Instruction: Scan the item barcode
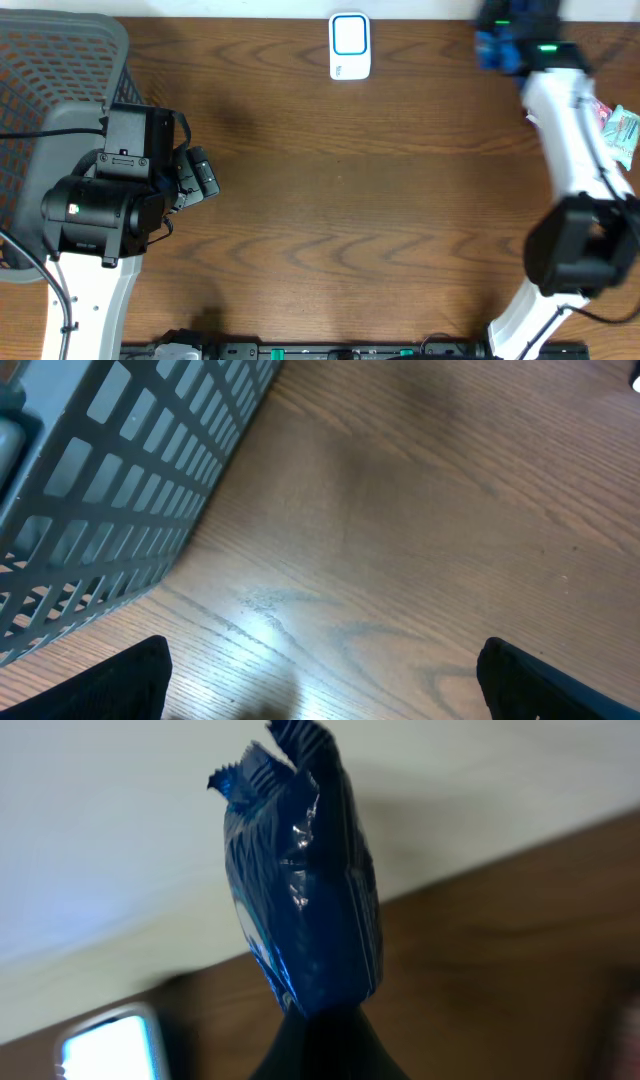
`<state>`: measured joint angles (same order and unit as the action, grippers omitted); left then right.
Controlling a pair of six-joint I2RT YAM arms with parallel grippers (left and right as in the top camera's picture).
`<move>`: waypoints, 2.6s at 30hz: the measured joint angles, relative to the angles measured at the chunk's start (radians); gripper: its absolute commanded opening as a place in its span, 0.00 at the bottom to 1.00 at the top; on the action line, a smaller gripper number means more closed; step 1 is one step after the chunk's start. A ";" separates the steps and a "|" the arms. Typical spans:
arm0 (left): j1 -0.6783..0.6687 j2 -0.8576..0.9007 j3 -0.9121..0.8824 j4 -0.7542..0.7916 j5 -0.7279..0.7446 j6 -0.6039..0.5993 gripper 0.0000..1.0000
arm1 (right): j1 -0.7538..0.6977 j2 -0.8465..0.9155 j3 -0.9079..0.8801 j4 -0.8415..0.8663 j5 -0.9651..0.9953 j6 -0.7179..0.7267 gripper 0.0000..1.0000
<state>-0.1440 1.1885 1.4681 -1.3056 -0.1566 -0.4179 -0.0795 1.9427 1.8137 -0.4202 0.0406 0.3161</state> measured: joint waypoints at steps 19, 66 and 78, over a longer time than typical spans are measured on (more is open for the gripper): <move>0.000 0.000 0.000 0.000 0.000 0.000 0.98 | -0.330 0.134 0.000 -0.312 0.240 -0.157 0.06; 0.000 0.000 0.000 0.000 0.000 0.000 0.98 | -0.055 -0.875 -0.424 -0.758 -0.232 -0.085 0.99; 0.000 0.000 0.000 0.000 0.000 0.000 0.98 | -0.051 -0.922 -0.581 -0.903 -0.403 -0.082 0.99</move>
<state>-0.1440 1.1885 1.4681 -1.3052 -0.1570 -0.4179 -0.1303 1.0206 1.2327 -1.3228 -0.3622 0.2337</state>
